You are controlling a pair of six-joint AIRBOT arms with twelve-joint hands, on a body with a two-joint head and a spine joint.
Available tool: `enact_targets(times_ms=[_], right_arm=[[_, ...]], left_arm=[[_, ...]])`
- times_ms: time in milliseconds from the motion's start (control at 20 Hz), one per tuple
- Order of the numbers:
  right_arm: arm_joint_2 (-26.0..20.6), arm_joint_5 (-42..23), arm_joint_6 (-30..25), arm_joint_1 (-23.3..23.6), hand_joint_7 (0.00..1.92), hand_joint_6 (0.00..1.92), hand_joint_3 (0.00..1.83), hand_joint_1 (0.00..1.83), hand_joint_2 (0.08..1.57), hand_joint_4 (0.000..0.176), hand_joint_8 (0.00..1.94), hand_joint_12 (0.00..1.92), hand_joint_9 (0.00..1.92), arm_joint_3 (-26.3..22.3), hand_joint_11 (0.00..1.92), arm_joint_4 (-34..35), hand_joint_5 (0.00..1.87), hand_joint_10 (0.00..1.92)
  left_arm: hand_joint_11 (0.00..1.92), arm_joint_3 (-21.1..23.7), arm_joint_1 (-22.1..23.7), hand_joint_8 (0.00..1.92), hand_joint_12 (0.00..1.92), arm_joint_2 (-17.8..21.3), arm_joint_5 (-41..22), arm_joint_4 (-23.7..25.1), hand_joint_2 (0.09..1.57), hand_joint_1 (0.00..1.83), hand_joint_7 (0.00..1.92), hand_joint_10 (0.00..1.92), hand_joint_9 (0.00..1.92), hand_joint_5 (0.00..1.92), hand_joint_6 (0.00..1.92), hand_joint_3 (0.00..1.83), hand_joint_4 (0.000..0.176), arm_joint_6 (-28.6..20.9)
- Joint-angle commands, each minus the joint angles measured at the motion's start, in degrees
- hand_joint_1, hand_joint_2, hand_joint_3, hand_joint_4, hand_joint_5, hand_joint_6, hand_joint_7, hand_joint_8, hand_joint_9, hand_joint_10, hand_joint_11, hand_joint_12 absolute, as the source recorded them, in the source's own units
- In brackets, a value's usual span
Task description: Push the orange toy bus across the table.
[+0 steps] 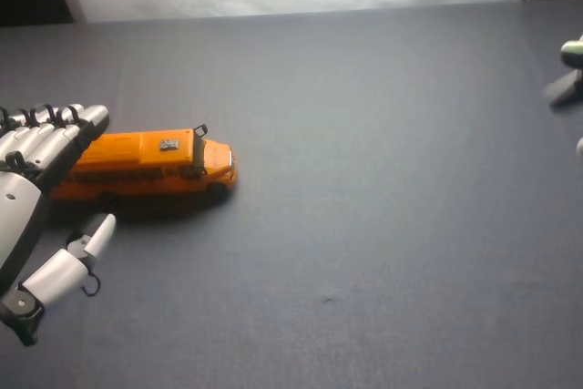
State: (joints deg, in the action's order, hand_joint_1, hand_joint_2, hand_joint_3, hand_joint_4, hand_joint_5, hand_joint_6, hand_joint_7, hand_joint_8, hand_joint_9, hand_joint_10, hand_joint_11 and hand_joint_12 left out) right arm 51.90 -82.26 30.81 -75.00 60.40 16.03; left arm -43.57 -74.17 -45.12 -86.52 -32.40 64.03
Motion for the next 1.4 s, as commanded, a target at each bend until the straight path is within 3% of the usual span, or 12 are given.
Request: enact_targets(times_ms=[0, 150, 200, 250, 350, 500, 700, 750, 850, 1000, 1350], right_arm=[[0.0, -7.0, -0.4, 0.2, 0.5, 0.0, 0.0, 0.61, 1.34, 0.041, 0.0, 0.14, 0.43, 0.3, 0.33, 0.5, 0.53, 0.0], [0.2, -6.3, -0.4, 0.2, 0.51, 0.0, 0.0, 0.61, 1.35, 0.046, 0.0, 0.1, 0.43, 0.4, 0.34, 0.2, 0.52, 0.0], [0.3, -6.1, -0.4, 0.2, 0.49, 0.0, 0.0, 0.58, 1.35, 0.04, 0.0, 0.1, 0.43, 0.4, 0.35, 0.1, 0.51, 0.0], [0.4, -5.7, -0.5, 0.3, 0.5, 0.0, 0.0, 0.6, 1.36, 0.023, 0.0, 0.09, 0.44, 0.5, 0.36, -0.1, 0.51, 0.0], [0.6, -4.7, -0.8, 0.9, 0.51, 0.0, 0.0, 0.62, 1.36, 0.025, 0.0, 0.09, 0.45, 0.8, 0.37, -0.8, 0.52, 0.0], [0.8, -3.9, -0.9, 1.4, 0.51, 0.0, 0.0, 0.63, 1.36, 0.012, 0.0, 0.08, 0.44, 1.1, 0.36, -1.5, 0.52, 0.0], [1.1, -3.4, -1.2, 1.4, 0.52, 0.0, 0.0, 0.63, 1.36, 0.0, 0.01, 0.08, 0.45, 1.3, 0.38, -1.9, 0.52, 0.0], [1.1, -3.1, -1.2, 1.5, 0.51, 0.0, 0.0, 0.61, 1.36, 0.013, 0.0, 0.07, 0.43, 1.4, 0.37, -2.0, 0.51, 0.0], [1.3, -2.4, -1.2, 1.7, 0.51, 0.0, 0.0, 0.61, 1.37, 0.0, 0.0, 0.07, 0.45, 1.5, 0.39, -2.4, 0.51, 0.01], [1.4, -2.1, -1.3, 1.6, 0.52, 0.01, 0.0, 0.62, 1.36, 0.0, 0.01, 0.07, 0.46, 1.6, 0.39, -2.8, 0.54, 0.01], [1.8, -1.4, -1.7, 1.5, 0.52, 0.01, 0.0, 0.59, 1.38, 0.0, 0.0, 0.06, 0.45, 1.9, 0.38, -2.9, 0.57, 0.0]], left_arm=[[0.0, -0.2, 0.3, 0.0, 0.61, -0.1, -6.7, 1.9, 1.41, 0.63, 0.22, 0.01, 0.21, 0.21, 0.0, 0.02, 0.0, -0.1], [0.0, -1.4, 0.3, 0.0, 0.53, 0.3, -5.3, -0.3, 1.45, 0.51, 0.16, 0.0, 0.17, 0.17, 0.0, 0.01, 0.0, -0.1], [0.0, -2.1, 0.4, 0.0, 0.41, 0.3, -4.7, -1.7, 1.47, 0.46, 0.12, 0.01, 0.12, 0.14, 0.0, 0.01, 0.0, -0.1], [0.0, -3.2, 0.4, 0.0, 0.33, 0.3, -3.8, -3.6, 1.48, 0.42, 0.11, 0.0, 0.1, 0.13, 0.0, 0.01, 0.0, -0.1], [0.0, -4.7, 0.6, 0.0, 0.14, 0.3, -2.2, -6.9, 1.5, 0.27, 0.07, 0.01, 0.05, 0.08, 0.01, 0.01, 0.0, -0.1], [0.01, -6.8, 0.7, 0.0, 0.05, 0.3, 0.1, -11.2, 1.53, 0.01, 0.0, 0.0, 0.0, 0.0, 0.0, 0.01, 0.0, 0.3], [0.0, -8.9, 1.8, 0.0, 0.02, 0.3, 5.4, -15.2, 1.52, 0.0, 0.0, 0.0, 0.0, 0.0, 0.0, 0.0, 0.0, 4.0], [0.0, -10.0, 2.9, 0.0, 0.02, 0.1, 8.0, -15.6, 1.47, 0.0, 0.0, 0.0, 0.0, 0.0, 0.0, 0.0, 0.0, 5.2], [0.01, -11.7, 5.8, 0.0, 0.01, -0.7, 12.6, -16.2, 1.42, 0.0, 0.0, 0.0, 0.0, 0.0, 0.0, 0.0, 0.0, 9.1], [0.02, -13.3, 9.4, 0.0, 0.01, -1.6, 17.8, -17.6, 1.42, 0.0, 0.0, 0.0, 0.0, 0.0, 0.0, 0.0, 0.0, 15.5], [0.01, -14.3, 9.7, 0.0, 0.01, -2.0, 22.4, -21.0, 1.42, 0.0, 0.0, 0.0, 0.0, 0.0, 0.0, 0.0, 0.0, 21.6]])
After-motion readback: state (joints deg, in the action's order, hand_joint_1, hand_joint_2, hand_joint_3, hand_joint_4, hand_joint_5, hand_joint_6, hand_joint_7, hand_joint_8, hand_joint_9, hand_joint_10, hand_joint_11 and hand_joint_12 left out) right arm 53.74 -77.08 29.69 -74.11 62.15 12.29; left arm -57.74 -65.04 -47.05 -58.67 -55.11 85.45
